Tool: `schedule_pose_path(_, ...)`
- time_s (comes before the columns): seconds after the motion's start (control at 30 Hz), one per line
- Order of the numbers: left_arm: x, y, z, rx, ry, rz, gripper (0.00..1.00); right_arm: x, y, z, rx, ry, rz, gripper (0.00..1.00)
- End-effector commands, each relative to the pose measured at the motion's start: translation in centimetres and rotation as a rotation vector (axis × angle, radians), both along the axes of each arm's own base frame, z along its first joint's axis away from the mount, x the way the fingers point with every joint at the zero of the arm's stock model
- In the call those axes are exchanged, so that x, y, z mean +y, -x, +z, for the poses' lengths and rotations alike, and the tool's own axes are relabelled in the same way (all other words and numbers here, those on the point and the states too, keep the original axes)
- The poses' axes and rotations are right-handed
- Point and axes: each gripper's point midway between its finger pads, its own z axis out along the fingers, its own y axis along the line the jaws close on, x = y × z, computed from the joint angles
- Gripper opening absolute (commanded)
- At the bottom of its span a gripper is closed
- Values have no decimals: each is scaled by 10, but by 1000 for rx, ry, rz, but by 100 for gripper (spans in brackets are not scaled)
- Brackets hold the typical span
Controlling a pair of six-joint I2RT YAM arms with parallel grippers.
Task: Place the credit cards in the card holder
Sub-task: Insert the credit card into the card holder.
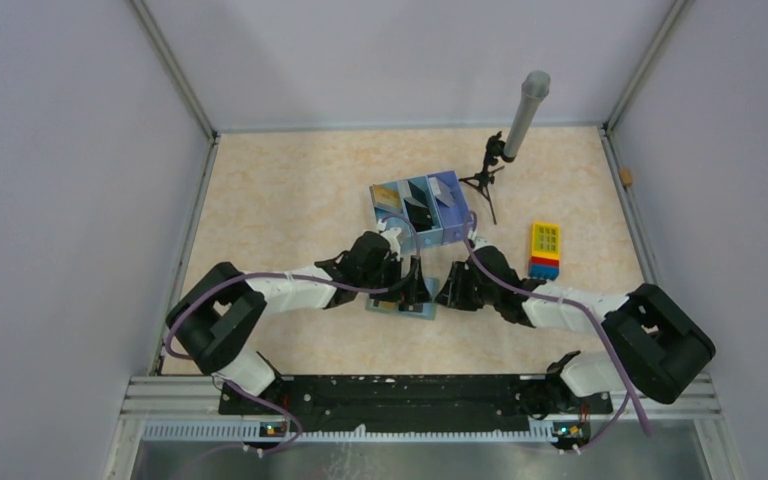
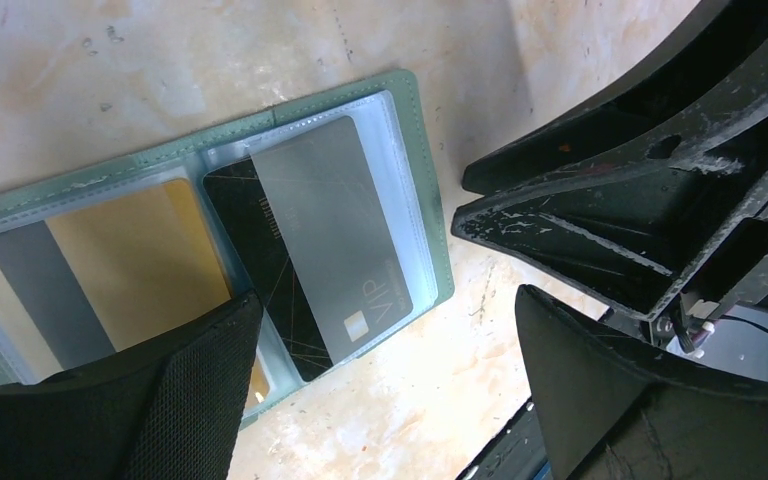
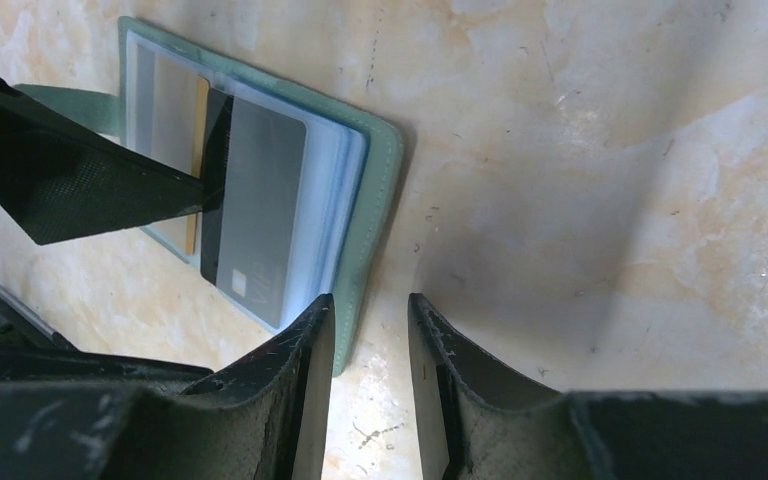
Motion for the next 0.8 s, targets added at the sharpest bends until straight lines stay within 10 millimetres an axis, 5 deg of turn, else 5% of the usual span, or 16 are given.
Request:
schedule_pose_path(0.0,-20,-6,13,-24,61,-20,95,-16,19,-30,89,76,-1,33)
schedule_pose_path(0.77,-55,-4,32,-42,116,-70,95,-6,18,-34,103,54,10,20)
